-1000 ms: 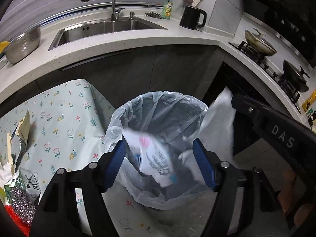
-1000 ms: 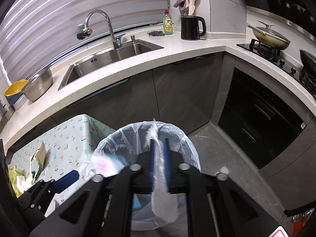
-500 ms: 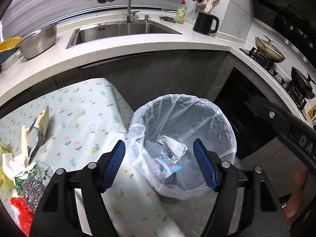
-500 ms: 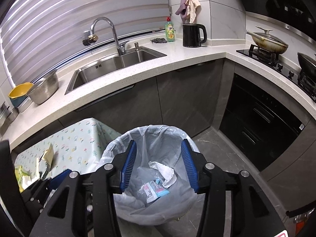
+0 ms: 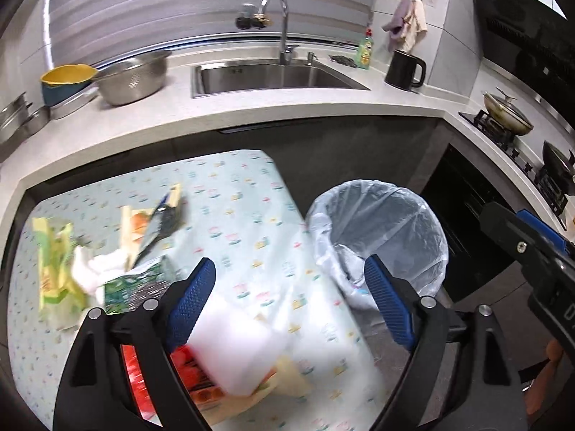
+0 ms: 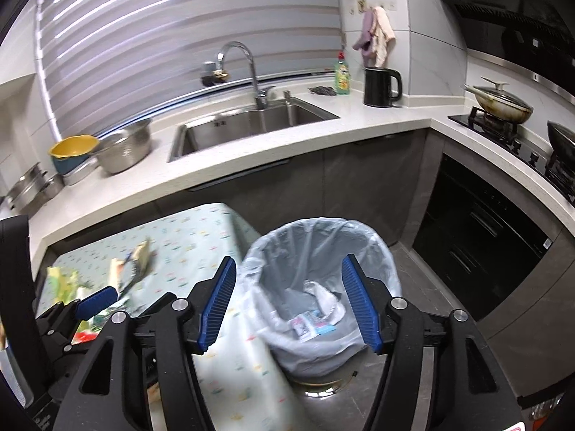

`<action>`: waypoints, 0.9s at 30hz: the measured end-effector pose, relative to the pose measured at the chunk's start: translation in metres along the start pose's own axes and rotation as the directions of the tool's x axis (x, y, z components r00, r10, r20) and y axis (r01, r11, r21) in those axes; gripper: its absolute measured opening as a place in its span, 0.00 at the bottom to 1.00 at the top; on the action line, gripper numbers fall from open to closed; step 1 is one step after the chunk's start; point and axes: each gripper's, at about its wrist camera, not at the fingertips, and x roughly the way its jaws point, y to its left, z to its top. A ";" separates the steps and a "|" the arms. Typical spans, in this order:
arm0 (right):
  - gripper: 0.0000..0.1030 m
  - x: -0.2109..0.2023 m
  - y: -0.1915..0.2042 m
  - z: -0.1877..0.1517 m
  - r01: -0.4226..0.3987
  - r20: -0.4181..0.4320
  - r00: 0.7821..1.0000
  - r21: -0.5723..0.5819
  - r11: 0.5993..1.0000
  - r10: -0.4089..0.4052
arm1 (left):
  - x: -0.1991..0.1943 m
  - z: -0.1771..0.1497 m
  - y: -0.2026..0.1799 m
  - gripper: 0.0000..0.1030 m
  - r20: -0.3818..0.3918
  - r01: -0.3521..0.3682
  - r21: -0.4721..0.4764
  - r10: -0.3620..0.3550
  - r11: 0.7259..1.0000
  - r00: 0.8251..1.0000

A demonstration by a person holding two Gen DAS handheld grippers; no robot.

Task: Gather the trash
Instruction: 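Return both tools to the pile, left toward clear bags, right toward red bag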

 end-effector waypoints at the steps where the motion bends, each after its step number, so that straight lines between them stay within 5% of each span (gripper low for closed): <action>1: 0.58 -0.006 0.007 -0.003 -0.009 0.003 1.000 -0.009 1.000 0.009 | -0.006 -0.003 0.006 0.78 0.000 -0.004 -0.008 0.004 1.000 1.000; 14: 0.62 -0.048 0.083 -0.052 -0.134 -0.034 0.991 -0.066 0.989 0.132 | -0.059 -0.057 0.103 0.78 -0.025 -0.118 -0.090 0.116 0.989 0.993; 27: 0.62 -0.037 0.122 -0.115 -0.181 -0.145 0.975 -0.084 0.980 0.168 | -0.068 -0.114 0.180 0.80 -0.101 -0.189 -0.197 0.172 0.962 0.980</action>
